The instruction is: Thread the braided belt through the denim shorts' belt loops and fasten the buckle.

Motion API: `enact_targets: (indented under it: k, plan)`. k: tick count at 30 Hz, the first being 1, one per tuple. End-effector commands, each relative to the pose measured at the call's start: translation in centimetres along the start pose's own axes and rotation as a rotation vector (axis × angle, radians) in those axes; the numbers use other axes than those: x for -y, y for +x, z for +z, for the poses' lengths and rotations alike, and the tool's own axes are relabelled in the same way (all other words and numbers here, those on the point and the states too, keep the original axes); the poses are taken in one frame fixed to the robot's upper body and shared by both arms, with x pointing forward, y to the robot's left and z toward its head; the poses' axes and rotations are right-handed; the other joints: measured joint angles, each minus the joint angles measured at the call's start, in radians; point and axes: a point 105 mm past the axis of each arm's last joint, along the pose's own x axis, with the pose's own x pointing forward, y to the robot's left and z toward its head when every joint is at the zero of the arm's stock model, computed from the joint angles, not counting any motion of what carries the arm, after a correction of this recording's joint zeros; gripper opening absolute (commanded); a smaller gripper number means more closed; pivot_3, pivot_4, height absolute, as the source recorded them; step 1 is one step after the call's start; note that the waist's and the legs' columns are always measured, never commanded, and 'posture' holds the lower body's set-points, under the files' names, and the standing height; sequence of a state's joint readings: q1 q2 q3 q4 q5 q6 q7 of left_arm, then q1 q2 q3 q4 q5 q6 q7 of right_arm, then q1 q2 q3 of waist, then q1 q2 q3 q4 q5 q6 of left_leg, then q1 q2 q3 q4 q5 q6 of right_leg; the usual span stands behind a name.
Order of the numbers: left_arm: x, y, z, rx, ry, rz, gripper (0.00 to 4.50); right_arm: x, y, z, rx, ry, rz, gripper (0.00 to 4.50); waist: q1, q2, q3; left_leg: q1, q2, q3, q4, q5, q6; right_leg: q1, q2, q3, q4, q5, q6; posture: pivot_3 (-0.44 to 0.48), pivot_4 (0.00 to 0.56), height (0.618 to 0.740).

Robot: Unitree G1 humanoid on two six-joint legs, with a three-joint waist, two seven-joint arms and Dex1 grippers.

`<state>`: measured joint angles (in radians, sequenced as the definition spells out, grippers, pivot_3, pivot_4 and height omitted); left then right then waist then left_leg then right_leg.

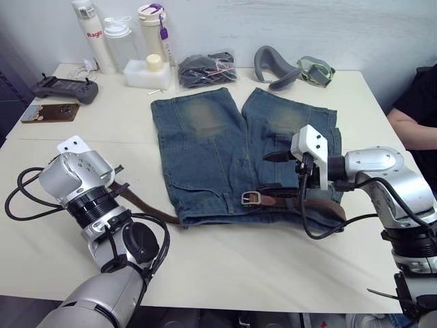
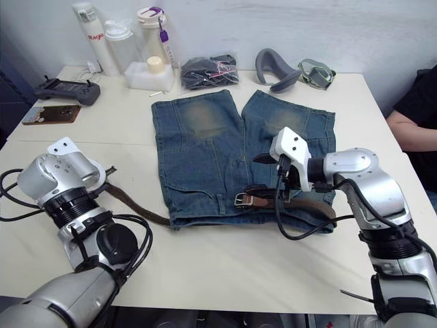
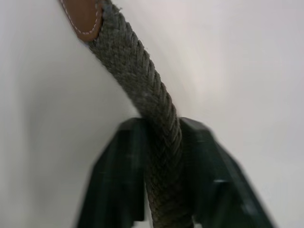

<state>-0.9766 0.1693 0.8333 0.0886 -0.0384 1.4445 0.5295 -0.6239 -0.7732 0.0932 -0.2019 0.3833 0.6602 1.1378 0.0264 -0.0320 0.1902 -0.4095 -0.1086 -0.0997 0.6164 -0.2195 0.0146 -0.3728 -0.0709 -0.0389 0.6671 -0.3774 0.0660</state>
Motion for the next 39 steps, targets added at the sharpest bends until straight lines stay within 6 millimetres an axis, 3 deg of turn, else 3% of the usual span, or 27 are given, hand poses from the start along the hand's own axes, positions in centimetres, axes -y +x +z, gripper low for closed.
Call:
enact_targets:
  k: [1, 2, 4, 6, 8, 13, 17, 21, 23, 27, 33, 36, 39]
  plan:
    - [3.9, -2.8, 2.9, 0.144, 0.113, -0.283, 0.04, -0.1, -0.7, 1.5, 0.023, -0.056, -0.013, 4.50, -0.001, 0.000, 0.000, 0.000, 0.000, 0.000, 0.000, 0.000, 0.000, 0.000, 0.000, 0.000, 0.000, 0.000, 0.000, 0.000, 0.150, 0.740]
    - [5.3, -3.9, 3.4, 0.198, 0.202, -0.395, 0.04, -0.1, -0.8, 1.7, 0.024, -0.059, -0.011, 4.50, -0.002, -0.001, 0.001, 0.000, 0.000, 0.001, 0.000, 0.000, 0.000, -0.001, 0.000, 0.000, 0.001, 0.000, 0.000, 0.000, 0.150, 0.740]
    - [7.8, -7.2, 3.1, 0.355, 0.567, -0.597, 0.04, -0.2, -0.8, 2.0, 0.027, -0.074, -0.012, 4.50, -0.008, -0.002, 0.001, -0.001, 0.001, 0.002, 0.000, 0.000, -0.001, -0.003, 0.001, 0.001, 0.002, 0.000, 0.000, 0.000, 0.150, 0.740]
    - [9.1, -9.4, 0.5, 0.456, 0.939, -0.715, 0.04, -0.2, -0.9, 2.4, 0.038, -0.080, -0.021, 4.50, -0.018, -0.001, 0.001, 0.000, 0.002, 0.004, -0.001, -0.001, -0.001, -0.003, 0.001, 0.004, 0.002, 0.000, 0.000, 0.000, 0.150, 0.740]
    - [9.9, -11.5, -1.9, 0.508, 1.124, -0.877, 0.04, 0.0, -0.9, 2.7, 0.042, -0.085, -0.034, 4.50, -0.020, 0.002, 0.001, 0.001, 0.002, 0.004, -0.003, -0.001, -0.001, -0.003, 0.001, 0.006, -0.001, 0.000, -0.001, 0.000, 0.150, 0.740]
    - [10.7, -14.2, -3.9, 0.569, 1.295, -1.117, 0.04, -0.4, -0.7, 2.1, 0.023, -0.091, -0.044, 4.50, -0.014, 0.004, 0.001, 0.001, 0.002, 0.004, -0.003, 0.000, 0.001, -0.002, 0.001, 0.006, -0.002, 0.001, -0.002, 0.000, 0.150, 0.740]
    - [10.2, -14.2, -5.8, 0.535, 1.424, -1.225, 0.04, -0.9, -0.6, 1.6, 0.011, -0.092, -0.045, 4.50, -0.017, 0.006, 0.002, 0.002, 0.003, 0.004, -0.005, -0.001, 0.002, -0.002, 0.002, 0.007, -0.004, 0.001, -0.002, 0.000, 0.150, 0.740]
    - [10.7, -13.5, -4.2, 0.559, 1.329, -1.227, 0.04, -1.9, 0.1, 1.9, 0.054, -0.061, -0.027, 4.50, -0.011, 0.006, 0.002, 0.000, 0.003, 0.004, -0.002, -0.001, 0.003, -0.002, 0.002, 0.006, -0.004, 0.001, -0.002, 0.000, 0.150, 0.740]
    - [10.6, -13.0, -3.1, 0.540, 1.267, -1.211, 0.04, -3.0, 1.5, 2.8, 0.132, -0.033, 0.000, 4.50, -0.013, 0.006, 0.002, 0.001, 0.003, 0.004, -0.002, -0.001, 0.004, -0.002, 0.002, 0.006, -0.003, 0.001, -0.002, 0.000, 0.150, 0.740]
    - [10.4, -12.5, -1.8, 0.512, 1.155, -1.198, 0.00, -4.9, 4.2, 5.0, 0.290, 0.013, 0.082, 3.20, -0.022, 0.006, 0.002, 0.001, 0.003, 0.004, -0.002, -0.001, 0.004, -0.003, 0.002, 0.006, -0.002, 0.001, -0.002, 0.000, 0.150, 0.740]
    - [10.1, -12.6, -3.2, 0.488, 1.126, -1.180, 0.00, -7.8, 9.8, 4.0, 0.254, 0.037, 0.203, 0.14, -0.030, 0.005, 0.002, 0.001, 0.002, 0.004, -0.002, -0.001, 0.004, -0.003, 0.002, 0.009, 0.000, 0.001, -0.002, 0.000, 0.150, 0.740]
    - [9.9, -12.7, -3.7, 0.464, 1.117, -1.186, 0.00, -8.7, 11.4, 3.8, 0.236, 0.037, 0.250, 0.06, -0.029, 0.005, 0.002, 0.001, 0.002, 0.004, -0.002, -0.001, 0.004, -0.004, 0.002, 0.010, 0.002, 0.001, -0.002, 0.000, 0.150, 0.740]
    - [9.9, -12.9, -4.2, 0.434, 1.097, -1.206, 0.00, -9.3, 13.4, 2.3, 0.180, 0.121, 0.308, 0.06, -0.031, 0.005, 0.002, 0.002, 0.001, 0.004, -0.002, -0.001, 0.004, -0.003, 0.003, 0.013, 0.003, 0.001, -0.002, 0.000, 0.150, 0.740]
